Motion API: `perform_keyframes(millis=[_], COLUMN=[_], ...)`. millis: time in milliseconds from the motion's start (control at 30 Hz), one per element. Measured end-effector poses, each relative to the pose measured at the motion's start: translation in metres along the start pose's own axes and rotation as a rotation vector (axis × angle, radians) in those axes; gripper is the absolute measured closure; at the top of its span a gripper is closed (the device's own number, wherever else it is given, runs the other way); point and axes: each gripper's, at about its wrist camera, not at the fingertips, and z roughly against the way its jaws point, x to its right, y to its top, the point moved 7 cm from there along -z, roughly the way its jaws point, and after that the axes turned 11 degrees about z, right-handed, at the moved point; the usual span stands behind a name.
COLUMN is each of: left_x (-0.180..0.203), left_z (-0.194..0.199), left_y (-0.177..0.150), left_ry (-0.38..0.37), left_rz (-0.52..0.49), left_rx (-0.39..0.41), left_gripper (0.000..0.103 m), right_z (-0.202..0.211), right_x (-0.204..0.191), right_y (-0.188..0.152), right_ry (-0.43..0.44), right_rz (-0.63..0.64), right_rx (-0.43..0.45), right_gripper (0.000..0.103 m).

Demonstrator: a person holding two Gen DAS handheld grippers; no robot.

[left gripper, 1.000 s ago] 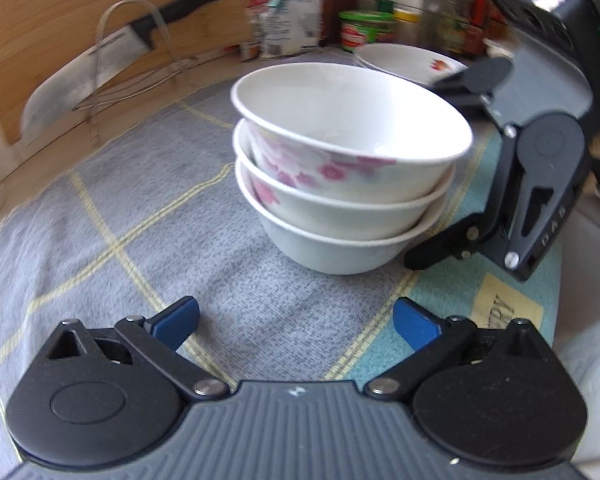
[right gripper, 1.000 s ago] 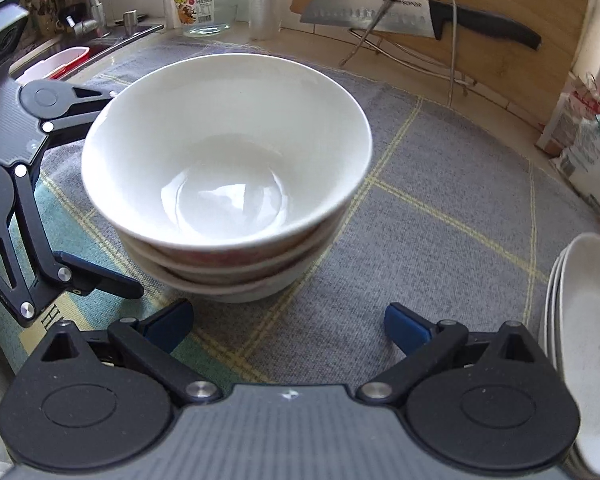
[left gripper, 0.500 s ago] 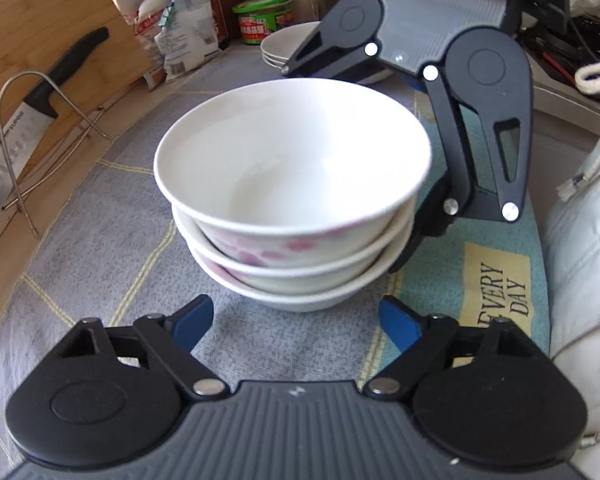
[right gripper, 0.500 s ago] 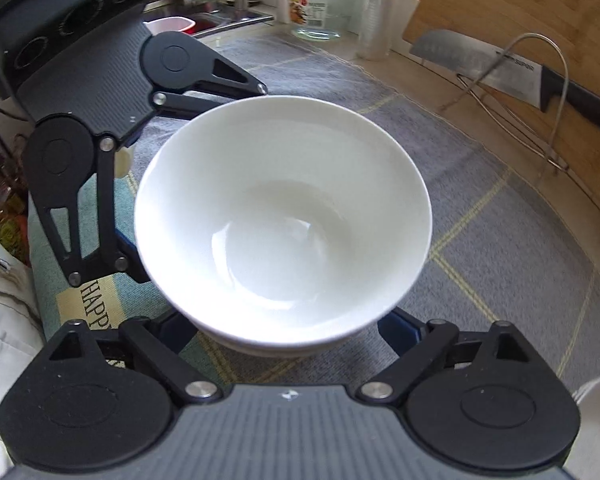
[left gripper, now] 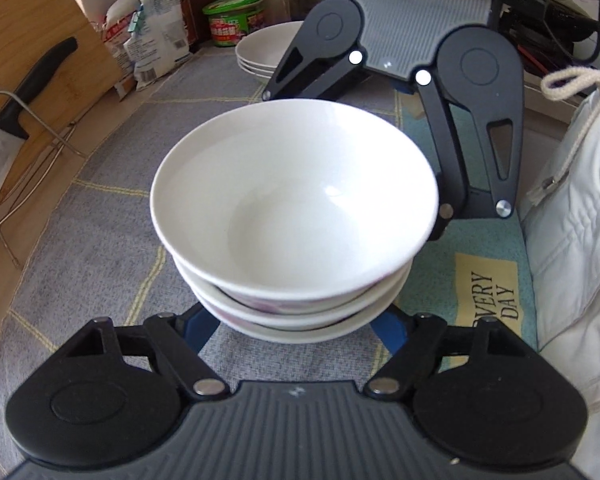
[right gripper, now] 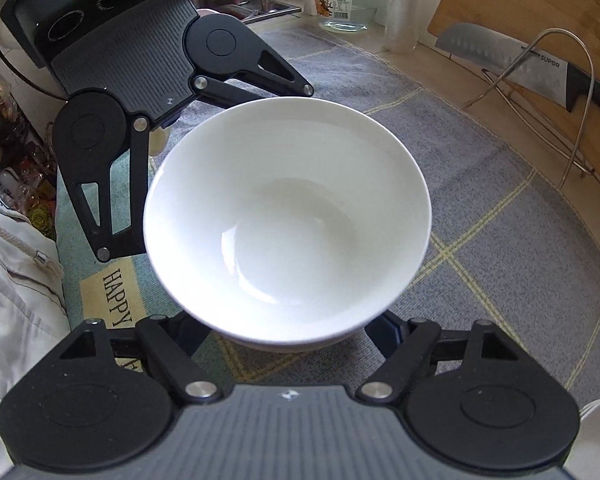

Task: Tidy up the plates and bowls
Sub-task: 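Lift the bowl stack and carry it with the right gripper toward the plates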

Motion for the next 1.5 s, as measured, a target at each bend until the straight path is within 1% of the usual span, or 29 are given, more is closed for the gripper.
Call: perform_keyframes(millis=[267, 533, 633, 833, 1033, 1300, 1500], left_x=[-0.004, -0.004, -0.003, -0.002, 0.001, 0.008, 0.016], left_z=[-0.004, -0.005, -0.003, 0.003, 0.006, 0.005, 0.003], left_y=[0.002, 0.001, 0.002, 0.007, 0.012, 0.019, 0.028], left_ry=[-0.032, -0.029, -0.015, 0.002, 0.018, 0.034, 0.031], left_rz=[-0.002, 0.009, -0.001, -0.011, -0.012, -0.007, -0.006], left_rx=[-0.010, -0.005, 0.000, 0.014, 0.011, 0.018, 0.026], left_gripper=[0.022, 0.023, 0.023, 0.023, 0.023, 0.023, 0.023], right_z=[-0.004, -0.003, -0.001, 0.010, 0.021, 0.038, 0.051], right_x=[0.003, 0.003, 0.004, 0.004, 0.004, 0.004, 0.005], right_y=[0.004, 0.005, 0.006, 0.006, 0.003, -0.007, -0.017], right_ry=[0.003, -0.009, -0.020, -0.033, -0.037, -0.033, -0.023], right_rz=[-0.013, -0.013, -0.007, -0.002, 0.009, 0.020, 0.018], right_rx=[-0.003, -0.009, -0.012, 0.000, 0.006, 0.016, 0.017], right_gripper=[0.018, 0.018, 0.018, 0.018, 0.019, 0.019, 0.019])
